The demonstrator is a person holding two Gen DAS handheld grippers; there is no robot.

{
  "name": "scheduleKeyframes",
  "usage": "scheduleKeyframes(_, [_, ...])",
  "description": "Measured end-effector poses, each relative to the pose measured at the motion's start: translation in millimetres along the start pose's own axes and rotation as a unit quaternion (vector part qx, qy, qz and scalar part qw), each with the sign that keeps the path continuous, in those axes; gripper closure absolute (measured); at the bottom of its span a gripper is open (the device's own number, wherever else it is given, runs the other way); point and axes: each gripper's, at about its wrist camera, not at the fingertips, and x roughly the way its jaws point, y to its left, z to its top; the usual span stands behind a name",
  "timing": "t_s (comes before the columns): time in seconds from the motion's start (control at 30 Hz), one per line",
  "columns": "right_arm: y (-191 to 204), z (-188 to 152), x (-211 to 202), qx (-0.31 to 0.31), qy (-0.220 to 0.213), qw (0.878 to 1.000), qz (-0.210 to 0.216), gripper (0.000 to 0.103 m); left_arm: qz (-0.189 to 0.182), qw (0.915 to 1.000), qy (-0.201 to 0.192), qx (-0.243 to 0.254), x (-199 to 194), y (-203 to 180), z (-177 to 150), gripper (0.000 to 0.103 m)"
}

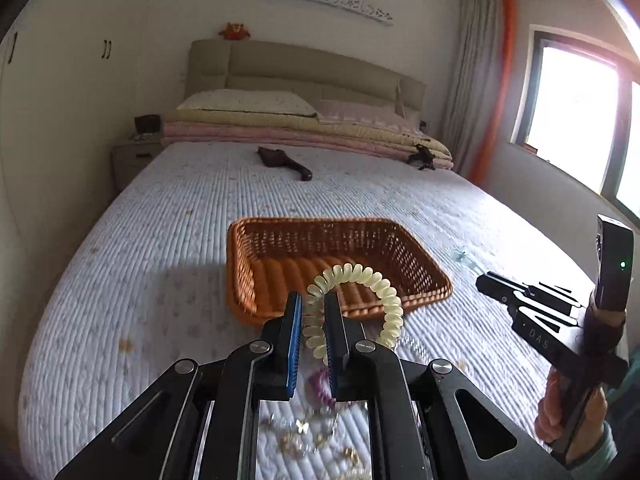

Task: Organize jewelry
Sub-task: 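Carry both items over the wicker basket and open both tools to drop them, then grasp the clear beaded bracelet with the left tool while the right tool grasps the silver chain bracelet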

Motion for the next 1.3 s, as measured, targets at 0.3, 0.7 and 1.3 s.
scheduleKeyframes(0.3, [-15, 45, 140, 0.069, 0.121, 0.989, 0.044, 0.093, 0.028, 0.9953, 0.089, -0.026, 139, 9, 43, 0.092])
scheduleKeyframes(0.7, [-9, 28, 199, 0.066, 0.192, 0.979, 0.032, 0.092, 0.046, 0.9833, 0.172, -0.037, 210, 12, 23, 0.089])
scheduleKeyframes(1.3, [-10, 24, 75, 0.075, 0.087, 0.990, 0.077, 0.067, 0.004, 0.9998, 0.018, 0.004, 35, -11, 32, 0.048])
